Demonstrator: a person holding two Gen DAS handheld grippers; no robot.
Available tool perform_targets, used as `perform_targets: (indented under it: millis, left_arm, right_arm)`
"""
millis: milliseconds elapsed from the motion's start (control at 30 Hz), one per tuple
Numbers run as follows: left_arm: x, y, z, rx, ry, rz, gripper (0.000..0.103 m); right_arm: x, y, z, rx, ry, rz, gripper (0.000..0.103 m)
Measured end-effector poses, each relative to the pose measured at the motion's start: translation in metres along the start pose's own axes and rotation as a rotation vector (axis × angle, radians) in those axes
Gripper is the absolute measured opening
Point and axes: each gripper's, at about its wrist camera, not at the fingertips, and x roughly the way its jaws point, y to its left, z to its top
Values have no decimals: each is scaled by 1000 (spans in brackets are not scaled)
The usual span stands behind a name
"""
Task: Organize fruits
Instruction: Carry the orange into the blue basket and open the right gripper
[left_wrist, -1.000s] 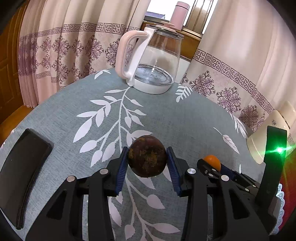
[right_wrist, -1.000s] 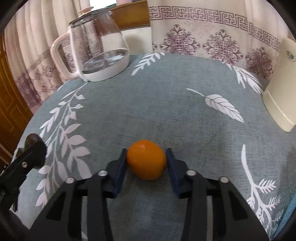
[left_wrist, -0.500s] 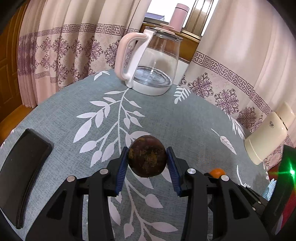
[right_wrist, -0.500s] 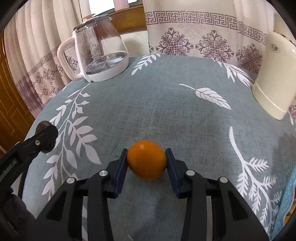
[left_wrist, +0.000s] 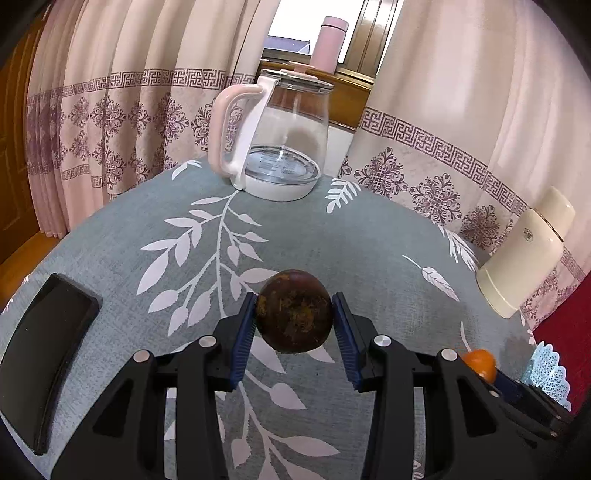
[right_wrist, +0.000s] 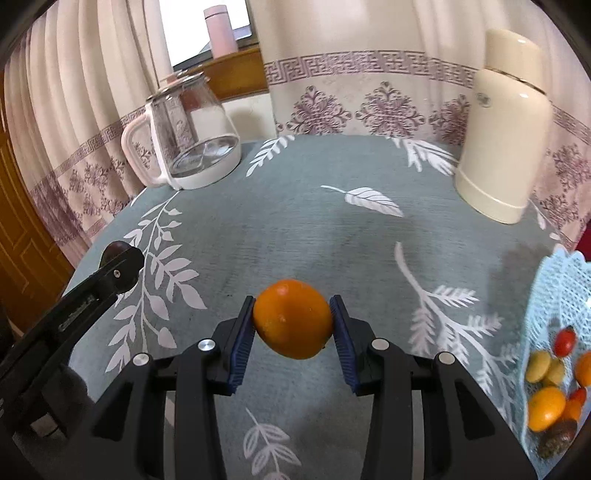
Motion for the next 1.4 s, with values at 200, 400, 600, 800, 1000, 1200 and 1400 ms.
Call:
perform_targets:
  millis: [200, 400, 600, 800, 1000, 1200, 1400]
  left_arm:
    - [-3, -5, -1, 14, -8, -12, 42]
    - [-7, -9, -3, 29, -19, -20, 42]
    - [-8, -12, -4, 39, -22, -27, 42]
    - [-11, -19, -7, 63, -26, -40, 42]
    - [-12, -25, -10, 82, -21, -60, 42]
    - [-13, -30, -13, 98, -14, -79, 42]
    - [-13, -39, -17, 116, 2, -111, 42]
  right_arm:
    - [-21, -8, -3, 23, -32, -6, 41]
    - [-42, -13, -4, 37, -66, -8, 41]
    - [-59, -24, -7, 61, -87, -20, 41]
    - [-81, -41, -8, 95, -123, -47, 41]
    - [-108, -66, -6, 134, -161, -87, 41]
    - [-145, -101, -4, 182, -211, -165, 41]
    - [-168, -148, -15, 283, -226, -232, 41]
